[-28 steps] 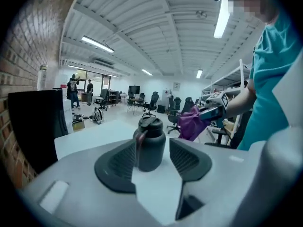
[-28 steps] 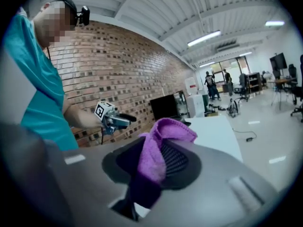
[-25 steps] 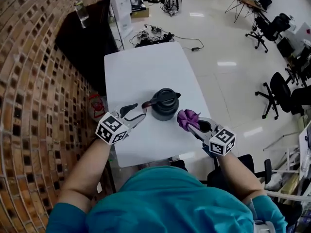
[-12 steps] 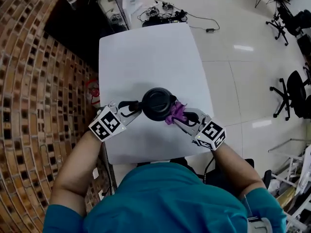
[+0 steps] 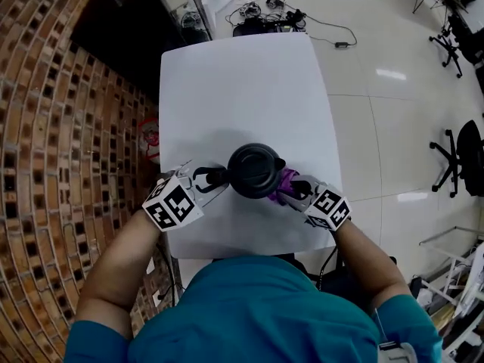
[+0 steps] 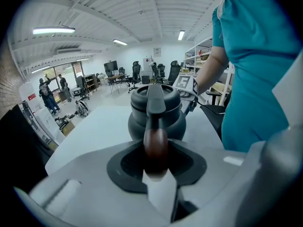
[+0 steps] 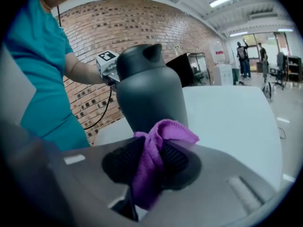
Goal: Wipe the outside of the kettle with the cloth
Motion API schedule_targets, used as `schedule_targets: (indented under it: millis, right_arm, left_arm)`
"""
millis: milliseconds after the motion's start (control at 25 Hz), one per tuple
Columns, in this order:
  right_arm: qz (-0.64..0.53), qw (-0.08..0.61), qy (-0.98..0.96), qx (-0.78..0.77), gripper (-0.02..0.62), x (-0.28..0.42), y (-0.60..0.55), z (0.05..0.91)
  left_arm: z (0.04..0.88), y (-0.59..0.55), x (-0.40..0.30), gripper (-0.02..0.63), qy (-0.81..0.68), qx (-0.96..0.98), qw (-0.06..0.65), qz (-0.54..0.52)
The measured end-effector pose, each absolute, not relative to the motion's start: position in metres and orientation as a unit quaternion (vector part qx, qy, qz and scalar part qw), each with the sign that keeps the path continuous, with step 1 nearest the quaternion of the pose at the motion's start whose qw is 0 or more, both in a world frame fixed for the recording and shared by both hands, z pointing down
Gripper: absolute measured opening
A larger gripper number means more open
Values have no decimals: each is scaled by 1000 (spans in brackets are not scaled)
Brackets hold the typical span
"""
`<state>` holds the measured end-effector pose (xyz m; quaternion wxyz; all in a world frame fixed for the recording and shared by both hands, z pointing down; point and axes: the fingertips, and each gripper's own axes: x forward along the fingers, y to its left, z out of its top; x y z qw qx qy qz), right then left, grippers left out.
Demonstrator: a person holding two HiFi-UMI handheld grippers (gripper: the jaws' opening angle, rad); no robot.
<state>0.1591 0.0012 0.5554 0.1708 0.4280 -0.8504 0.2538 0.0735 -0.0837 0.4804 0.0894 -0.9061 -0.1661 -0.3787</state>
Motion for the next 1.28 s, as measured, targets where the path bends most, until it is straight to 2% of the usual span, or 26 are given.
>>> schedule_targets:
  millis: [120, 280, 360, 480, 720, 880, 1080, 1280]
  right_arm:
    - [287, 124, -855, 414, 95, 186, -2, 549]
    - [339, -76, -827, 442, 95, 260, -48, 481]
    - [362, -102, -839, 392, 95, 256, -73, 466]
    - [398, -64, -863, 304, 95, 225, -90, 480]
    - [451, 36, -853, 260, 91, 216, -103, 544]
    - [433, 84, -880, 175, 92, 213, -134, 524]
    - [452, 113, -884, -47, 92, 138, -175, 473]
    - [529, 227, -795, -191, 92, 77, -146, 518]
  left_arm:
    - [480, -81, 74, 100, -173, -904, 90, -380]
    - [480, -78, 76, 98, -183, -902, 98, -379]
    - [479, -79, 76, 98, -186, -901, 102, -378]
    - [478, -79, 77, 100, -191, -898, 111, -380]
    - [474, -76, 81, 100, -193, -898, 121, -376]
    - [472, -73, 85, 100, -193, -899, 129, -371]
    - [462, -78, 86, 100, -181, -904, 119, -369]
    - [469, -73, 86, 100, -184, -908, 114, -358]
